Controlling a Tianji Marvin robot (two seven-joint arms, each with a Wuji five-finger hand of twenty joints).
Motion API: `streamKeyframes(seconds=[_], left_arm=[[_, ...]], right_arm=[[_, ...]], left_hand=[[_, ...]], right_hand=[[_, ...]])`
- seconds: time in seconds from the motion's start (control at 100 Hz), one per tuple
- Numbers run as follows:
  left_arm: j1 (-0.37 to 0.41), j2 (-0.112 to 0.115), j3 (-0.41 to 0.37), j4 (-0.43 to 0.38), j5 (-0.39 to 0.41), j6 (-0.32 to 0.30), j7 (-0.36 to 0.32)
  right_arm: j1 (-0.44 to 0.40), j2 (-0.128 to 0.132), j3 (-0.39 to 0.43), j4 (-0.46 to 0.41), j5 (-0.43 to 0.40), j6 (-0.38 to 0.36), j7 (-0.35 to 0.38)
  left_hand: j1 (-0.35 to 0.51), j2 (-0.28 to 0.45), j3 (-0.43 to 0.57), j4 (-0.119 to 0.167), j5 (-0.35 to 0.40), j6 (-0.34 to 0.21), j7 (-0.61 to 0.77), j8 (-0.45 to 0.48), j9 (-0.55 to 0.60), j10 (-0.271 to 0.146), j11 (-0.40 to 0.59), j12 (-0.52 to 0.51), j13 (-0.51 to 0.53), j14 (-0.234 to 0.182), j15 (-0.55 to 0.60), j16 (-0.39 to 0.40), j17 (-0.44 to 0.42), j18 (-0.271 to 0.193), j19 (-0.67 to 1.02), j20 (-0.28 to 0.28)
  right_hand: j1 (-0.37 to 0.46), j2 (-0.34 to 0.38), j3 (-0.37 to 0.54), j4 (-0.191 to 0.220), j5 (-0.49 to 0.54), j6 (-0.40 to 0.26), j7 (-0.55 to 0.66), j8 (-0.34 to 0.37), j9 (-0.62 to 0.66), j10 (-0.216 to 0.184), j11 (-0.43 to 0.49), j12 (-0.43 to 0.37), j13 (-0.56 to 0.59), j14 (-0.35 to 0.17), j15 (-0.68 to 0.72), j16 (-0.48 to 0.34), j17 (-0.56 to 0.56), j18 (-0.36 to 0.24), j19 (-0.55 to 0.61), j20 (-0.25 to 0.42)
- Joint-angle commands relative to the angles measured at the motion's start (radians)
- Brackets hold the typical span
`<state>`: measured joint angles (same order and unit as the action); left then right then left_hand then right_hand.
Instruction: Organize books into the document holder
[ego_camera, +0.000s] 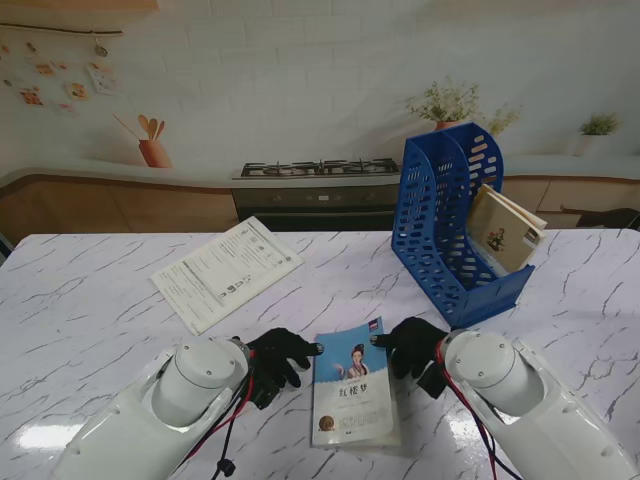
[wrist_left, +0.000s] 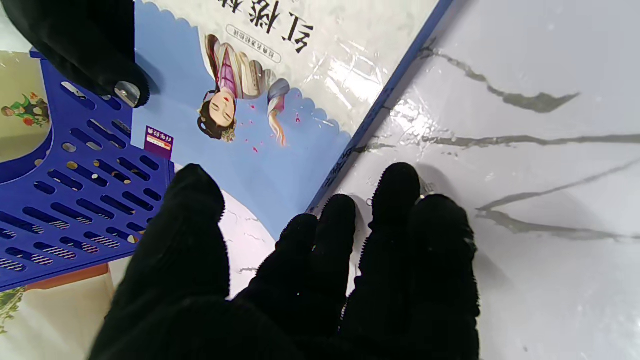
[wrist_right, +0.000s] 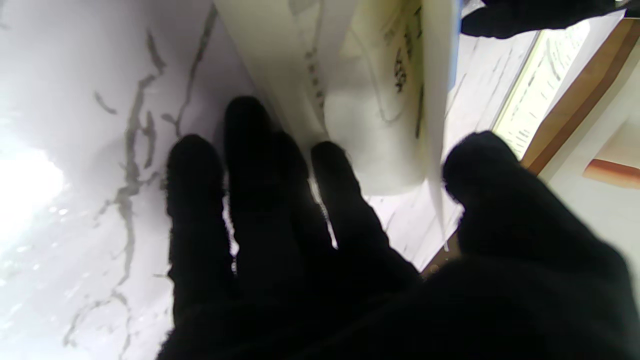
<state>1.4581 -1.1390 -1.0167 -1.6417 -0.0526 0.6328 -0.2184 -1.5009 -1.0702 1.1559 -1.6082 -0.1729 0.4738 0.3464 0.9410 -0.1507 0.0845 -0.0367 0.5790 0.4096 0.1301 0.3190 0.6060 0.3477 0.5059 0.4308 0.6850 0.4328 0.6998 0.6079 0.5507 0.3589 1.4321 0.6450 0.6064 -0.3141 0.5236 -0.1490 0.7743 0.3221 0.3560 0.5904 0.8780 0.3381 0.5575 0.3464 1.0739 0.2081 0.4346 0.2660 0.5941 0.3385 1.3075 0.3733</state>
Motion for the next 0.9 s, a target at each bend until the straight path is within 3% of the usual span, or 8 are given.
streamKeyframes(seconds=[0.0,0.2,0.43,0.73,0.76,0.78,0.79,0.89], left_arm=[[0.002,-0.015,0.018,0.042,0.002,-0.015,-0.001],[-0.002,-0.049,0.012,0.096,-0.142,0.021,0.03],[0.003,-0.066,-0.023,0.129,-0.289,0.049,0.01],[-0.013,-0.058,-0.014,0.171,-0.35,0.007,-0.062],[-0.014,-0.059,-0.014,0.174,-0.362,0.006,-0.064],[-0.015,-0.06,-0.014,0.176,-0.368,0.005,-0.067],[-0.015,-0.06,-0.014,0.177,-0.371,0.004,-0.069],[-0.018,-0.061,-0.012,0.187,-0.385,-0.002,-0.076]], right_arm=[[-0.033,-0.005,-0.024,0.037,0.005,0.015,0.021],[-0.034,-0.009,-0.034,0.043,0.004,0.003,0.008],[-0.022,-0.013,-0.058,0.062,0.017,-0.018,0.0],[-0.018,-0.02,-0.074,0.061,0.029,-0.029,-0.019],[-0.018,-0.02,-0.074,0.061,0.029,-0.028,-0.019],[-0.018,-0.02,-0.074,0.06,0.029,-0.027,-0.02],[-0.018,-0.02,-0.074,0.06,0.028,-0.027,-0.02],[-0.02,-0.023,-0.072,0.061,0.029,-0.028,-0.028]], left_hand=[[0.022,0.016,0.02,0.028,0.001,0.1,-0.032,-0.021,-0.074,0.143,-0.082,-0.088,-0.013,0.07,-0.042,-0.046,0.009,0.01,-0.063,-0.036],[-0.018,-0.041,0.186,0.02,-0.037,0.19,-0.06,-0.037,-0.101,0.224,-0.075,-0.097,-0.031,0.123,-0.058,-0.139,0.06,0.033,-0.148,-0.131],[-0.033,-0.08,0.292,0.016,-0.086,0.216,-0.073,-0.047,-0.102,0.228,-0.042,-0.081,0.057,0.08,-0.019,-0.133,0.148,-0.007,-0.169,-0.195],[-0.049,-0.091,0.287,0.01,-0.073,0.151,-0.056,-0.024,-0.01,0.115,0.017,-0.048,0.099,-0.005,0.09,-0.026,0.116,-0.04,0.047,-0.116],[-0.047,-0.093,0.285,0.011,-0.077,0.145,-0.055,-0.019,-0.012,0.109,0.024,-0.043,0.077,0.038,0.092,-0.015,0.089,-0.043,0.06,-0.099],[-0.046,-0.092,0.284,0.011,-0.079,0.144,-0.056,-0.019,-0.015,0.106,0.024,-0.042,0.072,0.026,0.091,-0.014,0.078,-0.045,0.06,-0.096],[-0.045,-0.093,0.284,0.011,-0.082,0.141,-0.056,-0.017,-0.016,0.096,0.027,-0.039,0.077,-0.031,0.098,-0.009,0.063,-0.048,0.06,-0.09],[-0.037,-0.099,0.288,0.013,-0.087,0.132,-0.055,-0.008,-0.018,0.069,0.07,0.001,0.05,-0.002,0.105,0.019,0.032,-0.049,0.049,-0.06]], right_hand=[[0.014,0.01,-0.015,0.053,-0.038,0.061,-0.058,-0.054,-0.061,0.058,-0.181,-0.115,-0.07,0.061,-0.13,-0.079,0.014,0.124,0.014,0.007],[0.021,0.005,-0.014,0.055,-0.049,0.063,-0.066,-0.055,-0.08,0.062,-0.186,-0.117,-0.086,0.067,-0.143,-0.084,0.001,0.128,0.003,0.004],[0.03,-0.009,0.012,0.058,-0.057,0.066,-0.071,-0.053,-0.094,0.067,-0.19,-0.118,-0.095,0.073,-0.156,-0.088,-0.006,0.136,-0.004,0.002],[0.015,-0.022,0.058,0.054,-0.057,0.062,-0.072,-0.05,-0.095,0.063,-0.187,-0.117,-0.092,0.071,-0.16,-0.089,-0.006,0.136,-0.005,0.003],[0.014,-0.023,0.061,0.054,-0.058,0.062,-0.072,-0.05,-0.095,0.063,-0.187,-0.117,-0.092,0.07,-0.16,-0.089,-0.006,0.135,-0.005,0.003],[0.015,-0.023,0.063,0.054,-0.058,0.063,-0.073,-0.05,-0.095,0.063,-0.187,-0.117,-0.092,0.069,-0.16,-0.089,-0.006,0.135,-0.005,0.003],[0.015,-0.023,0.064,0.054,-0.058,0.063,-0.073,-0.05,-0.095,0.064,-0.187,-0.117,-0.092,0.069,-0.16,-0.089,-0.006,0.134,-0.005,0.003],[0.023,-0.023,0.074,0.053,-0.06,0.062,-0.074,-0.049,-0.097,0.063,-0.187,-0.117,-0.092,0.067,-0.161,-0.089,-0.004,0.13,-0.006,0.003]])
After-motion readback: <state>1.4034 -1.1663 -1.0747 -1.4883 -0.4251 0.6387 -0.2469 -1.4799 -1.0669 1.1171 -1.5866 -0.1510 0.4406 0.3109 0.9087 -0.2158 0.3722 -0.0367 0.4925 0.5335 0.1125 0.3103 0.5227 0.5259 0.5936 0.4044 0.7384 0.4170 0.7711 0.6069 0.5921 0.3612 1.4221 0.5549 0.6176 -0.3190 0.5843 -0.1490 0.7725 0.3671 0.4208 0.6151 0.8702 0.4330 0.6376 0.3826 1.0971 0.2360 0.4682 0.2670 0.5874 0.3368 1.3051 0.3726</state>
